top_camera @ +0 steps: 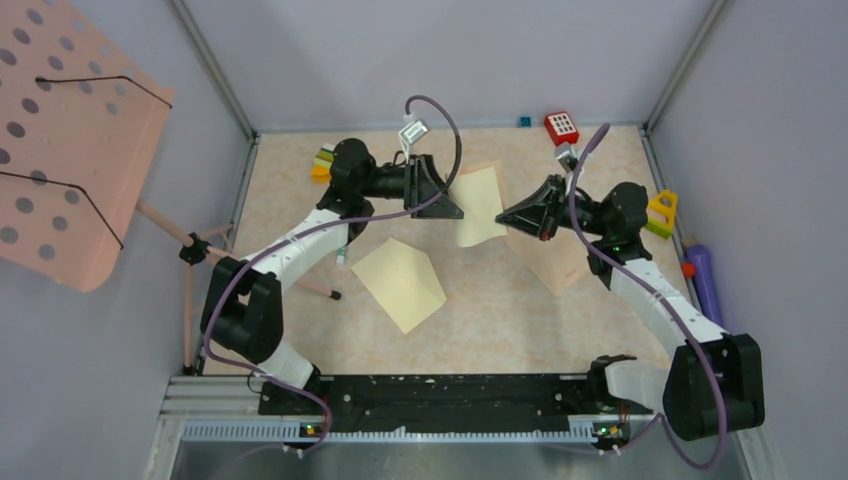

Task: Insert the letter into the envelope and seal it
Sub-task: Fold the letter.

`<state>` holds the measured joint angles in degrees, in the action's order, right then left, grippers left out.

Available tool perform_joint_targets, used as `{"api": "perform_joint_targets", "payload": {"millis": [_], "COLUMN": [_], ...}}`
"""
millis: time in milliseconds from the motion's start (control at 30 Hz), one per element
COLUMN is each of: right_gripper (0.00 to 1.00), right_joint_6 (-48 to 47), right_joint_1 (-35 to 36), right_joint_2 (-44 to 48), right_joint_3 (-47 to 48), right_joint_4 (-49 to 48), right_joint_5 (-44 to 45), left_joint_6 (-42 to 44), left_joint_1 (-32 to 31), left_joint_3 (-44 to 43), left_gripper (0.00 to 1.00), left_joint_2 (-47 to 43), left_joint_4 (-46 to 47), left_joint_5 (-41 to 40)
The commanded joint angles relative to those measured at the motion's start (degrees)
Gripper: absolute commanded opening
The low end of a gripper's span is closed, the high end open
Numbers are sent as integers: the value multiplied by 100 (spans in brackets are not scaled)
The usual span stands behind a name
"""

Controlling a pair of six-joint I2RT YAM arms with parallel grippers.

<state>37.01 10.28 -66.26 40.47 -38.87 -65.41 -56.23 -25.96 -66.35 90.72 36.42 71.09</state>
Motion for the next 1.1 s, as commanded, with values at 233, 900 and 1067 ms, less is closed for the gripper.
{"api": "perform_joint_targets", "payload": {"millis": [233,900,1067], "right_gripper": [0,0,0], "right_joint_6": [-87,-299,-413], "right_joint_1": [-190,-230,-232], "right_joint_2": [89,131,203], "right_joint_3": [97,207,201], "right_joint_4": [21,257,304], "right_joint_5": [293,326,299], "left_joint_6": [130,512,793], "left_joint_1": [117,295,353], "left_joint_3": [89,72,65], "left_gripper": [74,35,24], "left_joint_2": [-274,-311,-363], "left_joint_4": [146,-328,-698], "left_joint_5": [-121,-435,-626]}}
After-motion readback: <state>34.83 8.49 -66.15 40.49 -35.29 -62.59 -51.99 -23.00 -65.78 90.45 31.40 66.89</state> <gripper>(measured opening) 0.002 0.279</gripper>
